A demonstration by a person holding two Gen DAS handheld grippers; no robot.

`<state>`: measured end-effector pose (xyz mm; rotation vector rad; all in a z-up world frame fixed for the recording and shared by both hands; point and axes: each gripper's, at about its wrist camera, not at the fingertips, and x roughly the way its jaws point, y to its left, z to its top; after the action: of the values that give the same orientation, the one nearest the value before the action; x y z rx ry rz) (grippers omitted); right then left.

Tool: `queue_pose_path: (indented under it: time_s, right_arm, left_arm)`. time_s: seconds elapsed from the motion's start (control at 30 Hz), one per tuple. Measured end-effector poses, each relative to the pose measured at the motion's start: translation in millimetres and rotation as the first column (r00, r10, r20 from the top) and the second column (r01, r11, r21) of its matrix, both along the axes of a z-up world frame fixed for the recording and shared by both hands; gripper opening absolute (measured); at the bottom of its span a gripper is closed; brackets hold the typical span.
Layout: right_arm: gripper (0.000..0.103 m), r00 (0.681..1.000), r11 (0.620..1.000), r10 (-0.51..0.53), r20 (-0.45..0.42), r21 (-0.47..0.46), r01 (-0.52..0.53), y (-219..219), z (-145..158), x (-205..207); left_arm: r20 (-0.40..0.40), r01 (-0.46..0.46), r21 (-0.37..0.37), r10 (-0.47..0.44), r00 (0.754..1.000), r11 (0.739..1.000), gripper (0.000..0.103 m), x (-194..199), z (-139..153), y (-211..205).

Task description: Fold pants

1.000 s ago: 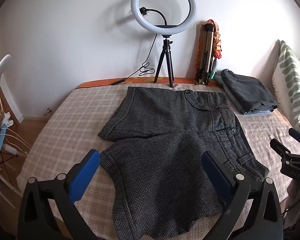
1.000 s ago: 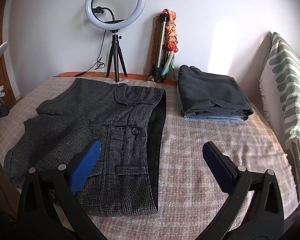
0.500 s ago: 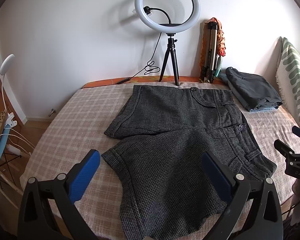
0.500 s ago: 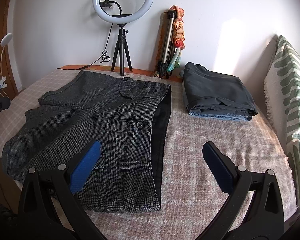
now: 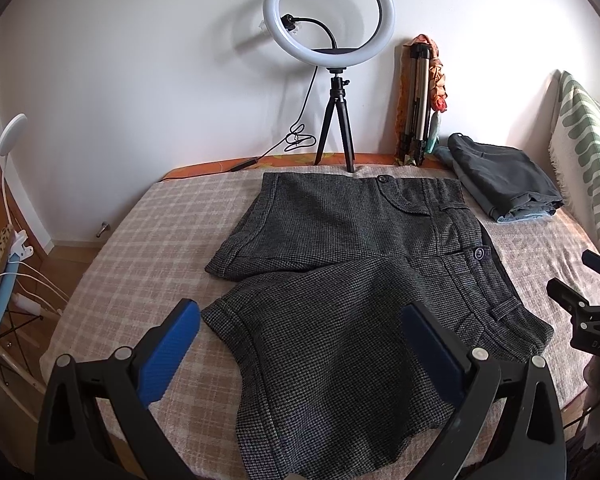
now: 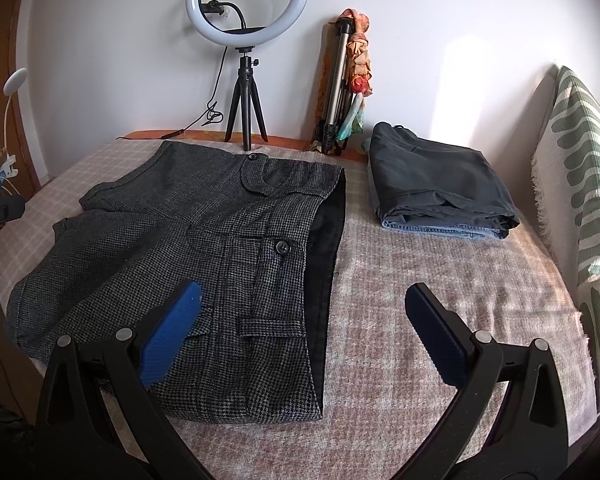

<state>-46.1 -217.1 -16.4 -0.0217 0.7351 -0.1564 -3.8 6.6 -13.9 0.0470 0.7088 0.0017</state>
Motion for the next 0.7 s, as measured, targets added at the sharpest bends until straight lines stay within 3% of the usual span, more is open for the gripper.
queue_pose_path:
  time_s: [0.7]
  right_arm:
    - [0.103, 1.0, 1.0, 0.022, -0.012, 0.008, -0.022, 1.6, -2.4, -1.3]
  left_arm:
    - [0.014, 0.018, -0.009, -0.018, 1.0, 1.0, 0.103, -1.5, -4.7, 2.6]
